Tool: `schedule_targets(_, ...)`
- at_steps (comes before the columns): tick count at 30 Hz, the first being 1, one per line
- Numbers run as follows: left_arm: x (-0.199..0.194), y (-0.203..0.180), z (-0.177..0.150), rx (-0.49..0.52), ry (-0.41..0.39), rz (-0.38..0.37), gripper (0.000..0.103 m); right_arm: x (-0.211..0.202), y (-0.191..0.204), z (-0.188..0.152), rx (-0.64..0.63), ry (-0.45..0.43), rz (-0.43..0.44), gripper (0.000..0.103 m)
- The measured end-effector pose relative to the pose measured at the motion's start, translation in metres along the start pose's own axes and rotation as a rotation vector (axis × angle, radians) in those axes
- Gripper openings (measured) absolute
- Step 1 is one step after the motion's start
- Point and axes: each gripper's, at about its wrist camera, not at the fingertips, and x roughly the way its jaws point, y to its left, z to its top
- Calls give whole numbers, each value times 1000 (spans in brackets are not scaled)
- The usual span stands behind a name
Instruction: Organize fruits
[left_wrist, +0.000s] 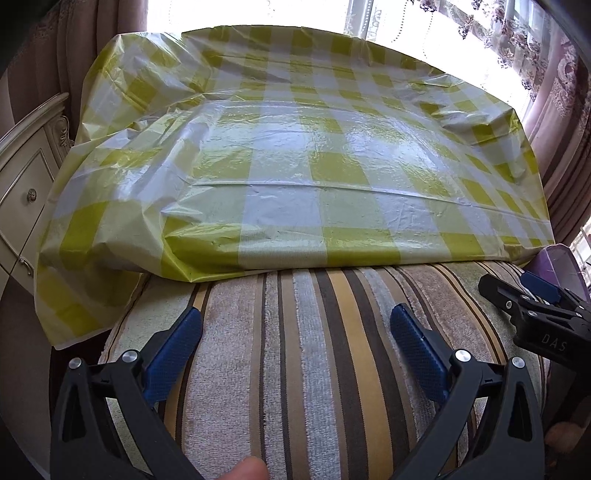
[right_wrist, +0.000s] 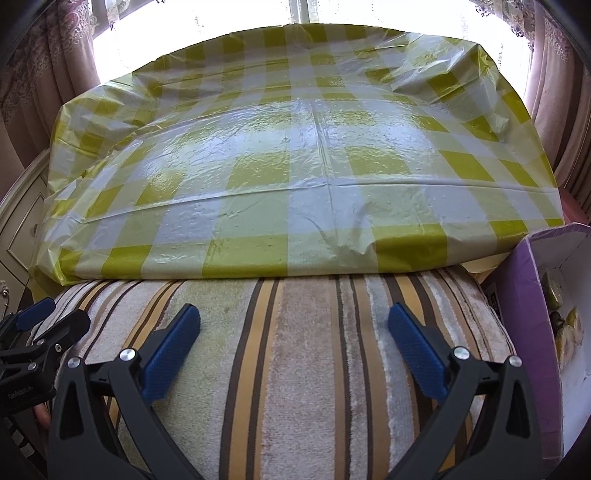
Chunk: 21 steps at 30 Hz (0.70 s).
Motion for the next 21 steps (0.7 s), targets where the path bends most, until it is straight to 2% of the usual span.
schedule_targets(6,1,-2,-2,3,-18,14,99,1,2,-1,-28,-8,25,102)
schedule_targets(21,3,-1,-2,-6,-21,7,99,3,-1,4,-5,22,43,102)
